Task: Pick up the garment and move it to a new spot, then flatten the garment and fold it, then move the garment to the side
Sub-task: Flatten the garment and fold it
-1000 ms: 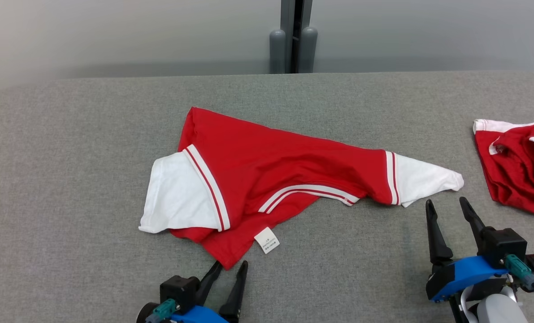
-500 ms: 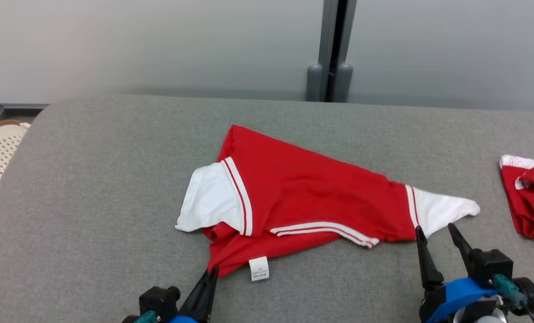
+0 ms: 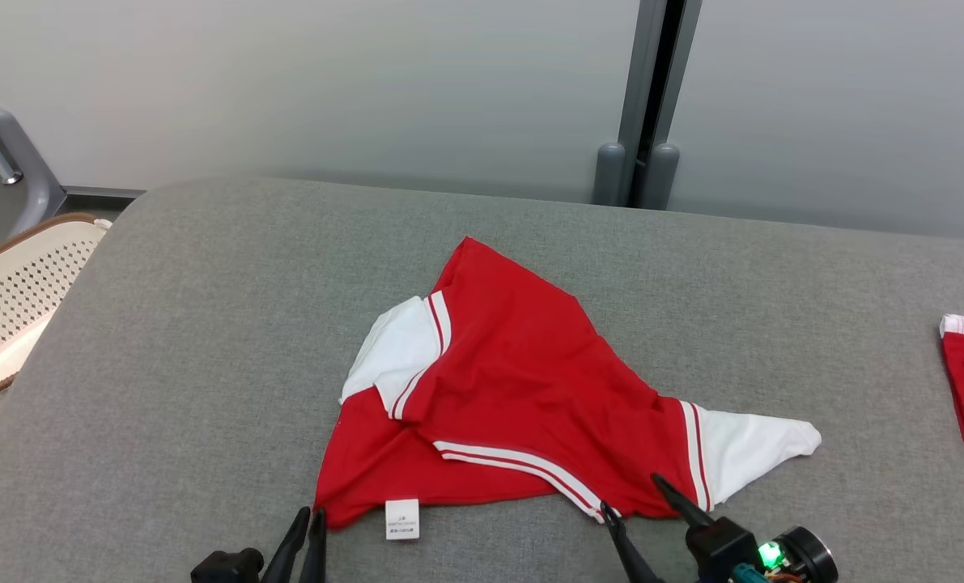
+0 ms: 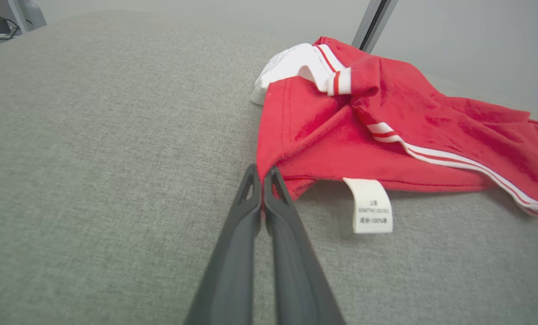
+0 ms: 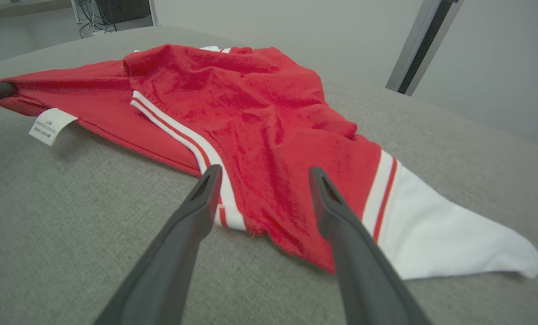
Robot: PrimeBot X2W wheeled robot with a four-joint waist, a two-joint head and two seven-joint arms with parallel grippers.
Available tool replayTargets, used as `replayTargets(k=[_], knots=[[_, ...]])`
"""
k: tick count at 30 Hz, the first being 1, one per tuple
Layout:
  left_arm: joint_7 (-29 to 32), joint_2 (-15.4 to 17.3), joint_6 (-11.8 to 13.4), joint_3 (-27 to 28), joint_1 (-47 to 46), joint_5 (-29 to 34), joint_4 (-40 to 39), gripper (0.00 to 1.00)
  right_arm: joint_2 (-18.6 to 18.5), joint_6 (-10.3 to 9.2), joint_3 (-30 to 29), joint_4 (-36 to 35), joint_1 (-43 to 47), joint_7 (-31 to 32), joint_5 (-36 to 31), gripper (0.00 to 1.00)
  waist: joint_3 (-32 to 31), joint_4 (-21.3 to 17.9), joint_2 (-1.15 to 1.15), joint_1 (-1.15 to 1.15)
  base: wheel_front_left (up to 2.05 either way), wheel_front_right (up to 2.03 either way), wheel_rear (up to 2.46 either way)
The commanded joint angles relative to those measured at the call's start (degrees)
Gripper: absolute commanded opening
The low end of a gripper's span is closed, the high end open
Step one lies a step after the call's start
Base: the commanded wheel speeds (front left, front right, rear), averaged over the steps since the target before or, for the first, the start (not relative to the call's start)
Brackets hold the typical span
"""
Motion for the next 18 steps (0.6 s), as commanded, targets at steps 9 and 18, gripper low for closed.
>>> replayTargets(k=[9,18], knots=[[-0.15,-1.83,-0.06,-0.86,-1.6,1.55,-0.06,1.0,-0.28,-0.02,4.86,10.36,-4.6,-0.18,-2.28,1.0,2.36,1.79,0.0,0.01,0.0,0.0,0.0],[-0.15,-2.16,-0.06,-1.28,-2.24,1.28,-0.37,1.0,-0.26,-0.01,5.66,14.64,-7.51,-0.04,-1.55,0.0,3.68,2.11,0.0,0.01,0.0,0.0,0.0]])
